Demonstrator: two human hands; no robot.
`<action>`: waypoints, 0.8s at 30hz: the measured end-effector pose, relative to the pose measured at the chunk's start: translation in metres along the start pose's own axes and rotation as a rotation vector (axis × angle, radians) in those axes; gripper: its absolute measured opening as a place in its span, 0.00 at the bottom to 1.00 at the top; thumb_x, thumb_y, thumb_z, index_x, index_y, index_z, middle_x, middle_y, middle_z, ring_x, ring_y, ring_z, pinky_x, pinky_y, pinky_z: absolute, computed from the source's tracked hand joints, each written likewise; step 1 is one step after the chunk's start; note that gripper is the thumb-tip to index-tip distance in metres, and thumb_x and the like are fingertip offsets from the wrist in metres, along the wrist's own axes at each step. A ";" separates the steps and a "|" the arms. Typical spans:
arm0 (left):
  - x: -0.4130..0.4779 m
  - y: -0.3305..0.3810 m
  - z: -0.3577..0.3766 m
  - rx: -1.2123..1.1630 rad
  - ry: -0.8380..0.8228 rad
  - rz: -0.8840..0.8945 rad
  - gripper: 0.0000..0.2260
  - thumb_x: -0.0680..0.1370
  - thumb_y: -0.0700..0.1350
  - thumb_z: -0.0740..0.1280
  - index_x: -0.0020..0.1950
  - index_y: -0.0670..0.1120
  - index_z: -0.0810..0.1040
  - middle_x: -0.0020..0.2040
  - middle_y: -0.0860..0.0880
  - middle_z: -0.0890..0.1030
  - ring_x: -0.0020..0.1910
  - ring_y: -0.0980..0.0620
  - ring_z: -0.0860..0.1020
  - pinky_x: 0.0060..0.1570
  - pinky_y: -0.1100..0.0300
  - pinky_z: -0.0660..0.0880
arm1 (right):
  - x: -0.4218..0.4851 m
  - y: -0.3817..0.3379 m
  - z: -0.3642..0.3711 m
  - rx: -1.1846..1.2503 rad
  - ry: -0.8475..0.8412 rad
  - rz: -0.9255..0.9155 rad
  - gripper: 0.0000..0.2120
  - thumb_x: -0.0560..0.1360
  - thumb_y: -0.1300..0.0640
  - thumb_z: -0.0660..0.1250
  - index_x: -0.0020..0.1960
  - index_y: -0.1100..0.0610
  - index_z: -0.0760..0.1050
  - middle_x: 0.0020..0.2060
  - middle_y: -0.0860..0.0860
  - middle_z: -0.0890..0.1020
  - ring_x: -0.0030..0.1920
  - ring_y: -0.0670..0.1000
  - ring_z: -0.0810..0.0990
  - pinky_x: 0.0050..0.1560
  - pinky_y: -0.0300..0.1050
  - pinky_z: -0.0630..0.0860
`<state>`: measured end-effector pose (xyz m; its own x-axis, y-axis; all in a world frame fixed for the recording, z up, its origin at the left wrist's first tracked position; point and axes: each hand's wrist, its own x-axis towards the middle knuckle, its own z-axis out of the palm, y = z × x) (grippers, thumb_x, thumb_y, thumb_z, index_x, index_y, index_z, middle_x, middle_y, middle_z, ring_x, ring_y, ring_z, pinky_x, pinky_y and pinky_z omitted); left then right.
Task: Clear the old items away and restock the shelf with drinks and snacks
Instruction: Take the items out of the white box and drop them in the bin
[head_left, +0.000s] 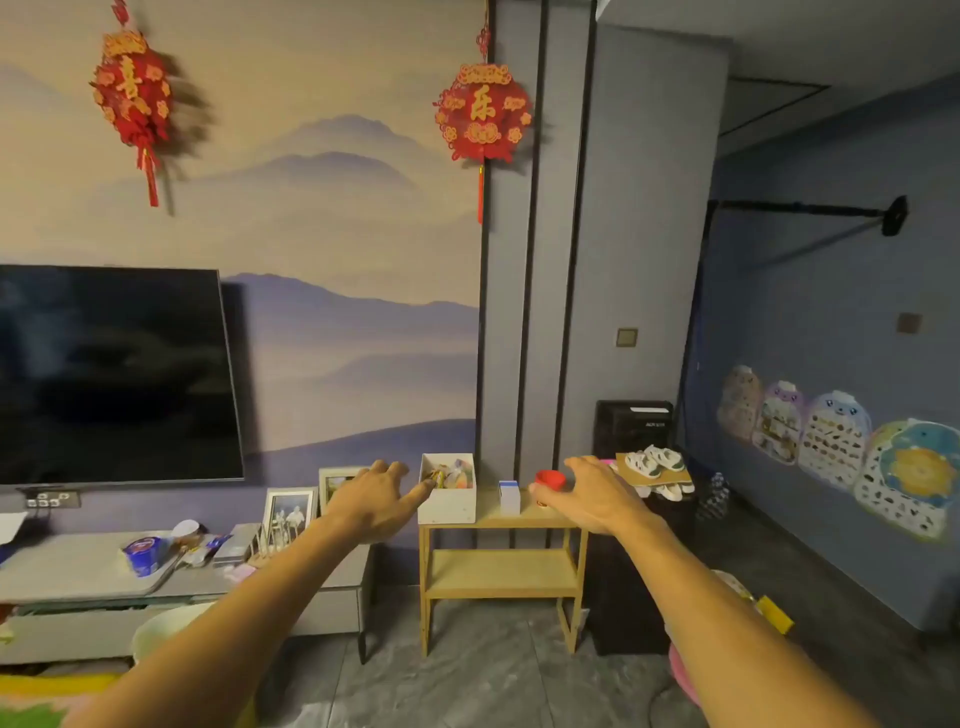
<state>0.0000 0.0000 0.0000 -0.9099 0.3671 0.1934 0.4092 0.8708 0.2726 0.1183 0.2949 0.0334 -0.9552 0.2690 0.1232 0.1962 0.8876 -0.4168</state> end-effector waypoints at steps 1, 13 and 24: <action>0.012 -0.002 0.005 -0.005 0.004 -0.011 0.35 0.82 0.72 0.52 0.80 0.50 0.67 0.80 0.46 0.69 0.74 0.41 0.72 0.70 0.43 0.73 | 0.016 0.003 0.004 0.005 0.013 -0.002 0.41 0.78 0.30 0.67 0.80 0.55 0.66 0.78 0.55 0.70 0.73 0.59 0.73 0.66 0.56 0.76; 0.212 -0.022 0.058 0.022 0.003 -0.125 0.34 0.83 0.71 0.52 0.80 0.50 0.67 0.80 0.47 0.68 0.74 0.43 0.73 0.69 0.44 0.73 | 0.239 0.047 0.057 -0.004 -0.040 0.018 0.46 0.76 0.25 0.65 0.84 0.52 0.61 0.81 0.53 0.67 0.77 0.60 0.71 0.70 0.60 0.76; 0.409 -0.079 0.138 -0.078 -0.049 -0.158 0.35 0.82 0.72 0.53 0.79 0.49 0.68 0.79 0.46 0.71 0.72 0.42 0.75 0.68 0.42 0.75 | 0.423 0.033 0.126 -0.039 -0.093 0.020 0.47 0.77 0.26 0.64 0.84 0.55 0.61 0.81 0.55 0.67 0.77 0.60 0.71 0.69 0.57 0.75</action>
<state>-0.4138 0.1265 -0.0725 -0.9647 0.2450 0.0971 0.2635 0.8914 0.3687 -0.3075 0.3909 -0.0422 -0.9671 0.2524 0.0305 0.2220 0.8969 -0.3824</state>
